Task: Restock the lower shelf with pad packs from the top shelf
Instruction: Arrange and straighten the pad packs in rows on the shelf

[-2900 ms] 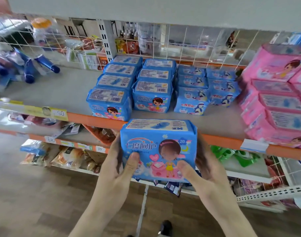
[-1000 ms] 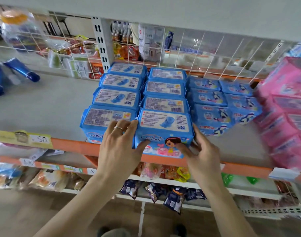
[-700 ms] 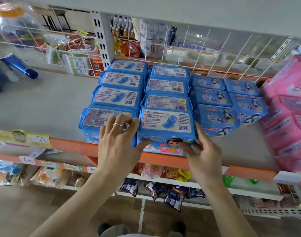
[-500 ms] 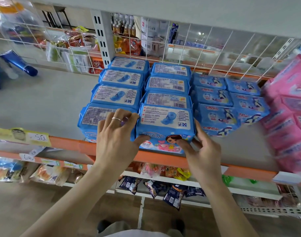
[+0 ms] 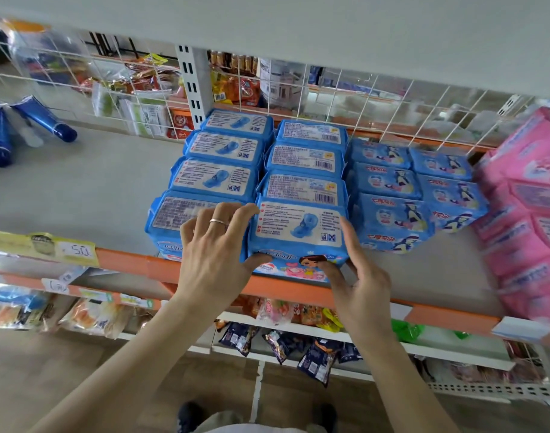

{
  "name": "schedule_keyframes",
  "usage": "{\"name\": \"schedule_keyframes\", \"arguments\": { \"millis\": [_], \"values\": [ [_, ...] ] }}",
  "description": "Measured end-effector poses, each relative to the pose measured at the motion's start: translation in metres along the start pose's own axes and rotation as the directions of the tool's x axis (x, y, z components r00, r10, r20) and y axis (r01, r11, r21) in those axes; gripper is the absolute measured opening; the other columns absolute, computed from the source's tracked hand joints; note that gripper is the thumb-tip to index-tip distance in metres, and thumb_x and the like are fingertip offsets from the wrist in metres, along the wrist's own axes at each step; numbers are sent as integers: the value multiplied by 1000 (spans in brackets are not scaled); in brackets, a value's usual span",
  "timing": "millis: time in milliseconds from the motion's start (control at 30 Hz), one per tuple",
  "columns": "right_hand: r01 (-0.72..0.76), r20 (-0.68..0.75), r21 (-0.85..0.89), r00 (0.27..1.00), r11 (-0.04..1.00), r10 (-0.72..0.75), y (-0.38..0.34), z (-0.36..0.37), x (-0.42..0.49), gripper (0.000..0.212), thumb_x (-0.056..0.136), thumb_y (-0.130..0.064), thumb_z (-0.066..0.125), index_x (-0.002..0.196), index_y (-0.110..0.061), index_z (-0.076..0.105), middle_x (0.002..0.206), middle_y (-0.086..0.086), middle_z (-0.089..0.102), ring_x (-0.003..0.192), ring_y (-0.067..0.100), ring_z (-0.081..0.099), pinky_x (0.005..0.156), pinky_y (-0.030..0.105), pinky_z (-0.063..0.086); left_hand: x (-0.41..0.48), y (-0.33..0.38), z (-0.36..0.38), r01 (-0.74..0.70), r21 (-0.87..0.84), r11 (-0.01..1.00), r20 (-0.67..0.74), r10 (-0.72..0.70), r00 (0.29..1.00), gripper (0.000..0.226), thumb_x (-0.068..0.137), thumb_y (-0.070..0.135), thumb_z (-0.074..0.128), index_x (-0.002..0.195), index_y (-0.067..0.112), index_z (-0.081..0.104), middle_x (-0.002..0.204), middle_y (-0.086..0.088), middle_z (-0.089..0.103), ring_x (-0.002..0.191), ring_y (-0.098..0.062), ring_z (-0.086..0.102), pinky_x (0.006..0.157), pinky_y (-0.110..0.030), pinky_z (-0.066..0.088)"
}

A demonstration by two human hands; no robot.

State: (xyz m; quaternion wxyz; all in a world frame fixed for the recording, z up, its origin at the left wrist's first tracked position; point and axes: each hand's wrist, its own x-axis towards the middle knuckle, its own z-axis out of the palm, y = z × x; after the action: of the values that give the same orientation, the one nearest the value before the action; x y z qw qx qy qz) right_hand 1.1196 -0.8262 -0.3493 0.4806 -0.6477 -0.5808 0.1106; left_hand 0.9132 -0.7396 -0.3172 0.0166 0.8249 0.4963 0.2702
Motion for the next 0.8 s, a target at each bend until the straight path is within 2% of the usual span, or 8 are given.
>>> {"name": "schedule_keyframes", "arguments": {
  "millis": [133, 233, 333, 500, 600, 700, 733, 800],
  "values": [
    [-12, 29, 24, 1000, 1000, 11, 5, 0, -1, 69, 83, -8, 74, 143, -26, 46, 144, 8, 53, 134, 10, 50, 103, 11, 41, 1, -6, 1, -77, 53, 996, 13, 76, 997, 71, 67, 54, 81, 130, 28, 62, 123, -4, 57, 113, -30, 47, 91, -51, 39],
    [-22, 37, 42, 999, 999, 21, 13, 4, -7, 67, 84, -5, 75, 142, -27, 48, 144, 4, 53, 134, 0, 47, 104, 10, 39, -1, -7, 7, -99, 82, 992, 19, 98, 995, 68, 64, 54, 84, 125, 29, 67, 124, -4, 58, 114, -29, 44, 91, -50, 37],
    [-10, 39, 62, 999, 998, 8, 18, 7, -10, 64, 86, -8, 72, 143, -26, 48, 143, 5, 54, 135, 12, 50, 105, 16, 43, -4, -8, 10, -100, 95, 991, 26, 98, 995, 69, 62, 53, 86, 124, 28, 68, 127, -3, 57, 117, -29, 43, 93, -50, 35],
    [-18, 54, 47, 998, 999, 15, 16, 6, -10, 63, 88, -12, 72, 144, -27, 47, 142, -1, 54, 134, 10, 50, 106, 30, 48, -8, -6, 11, -115, 110, 987, 47, 110, 993, 71, 66, 52, 86, 127, 24, 65, 130, -6, 56, 119, -32, 45, 95, -52, 37],
    [-83, 135, 18, 988, 996, 80, 9, -3, -8, 62, 91, -32, 71, 146, -34, 45, 143, -10, 53, 133, 2, 47, 105, 35, 50, -6, -6, -1, -119, 83, 989, 67, 114, 991, 68, 77, 68, 65, 130, 26, 62, 132, -2, 54, 122, -27, 45, 100, -51, 37],
    [-115, 131, 40, 985, 993, 109, 0, -21, 0, 63, 91, -65, 51, 147, -39, 40, 141, -15, 55, 122, 14, 59, 97, 47, 54, 12, -19, -28, 27, -37, 999, 17, -26, 1000, 73, 81, 75, 44, 134, 26, 57, 136, 3, 51, 124, -21, 44, 102, -46, 36],
    [-122, 72, 65, 991, 990, 117, -2, -25, 5, 66, 90, -68, 46, 148, -36, 40, 143, -15, 53, 122, 18, 60, 98, 50, 52, 19, -29, -35, 100, -81, 992, -4, -101, 995, 74, 81, 74, 43, 135, 24, 56, 137, 1, 50, 125, -23, 45, 101, -45, 37],
    [-178, -18, 139, 983, 974, 182, -9, -27, 20, 70, 89, -68, 46, 149, -31, 41, 148, -16, 47, 135, 8, 48, 110, 48, 43, 32, -56, -42, 285, -239, 928, 11, -291, 957, 81, 77, 75, 44, 136, 20, 54, 138, -5, 48, 125, -26, 46, 100, -42, 40]
  ]
}}
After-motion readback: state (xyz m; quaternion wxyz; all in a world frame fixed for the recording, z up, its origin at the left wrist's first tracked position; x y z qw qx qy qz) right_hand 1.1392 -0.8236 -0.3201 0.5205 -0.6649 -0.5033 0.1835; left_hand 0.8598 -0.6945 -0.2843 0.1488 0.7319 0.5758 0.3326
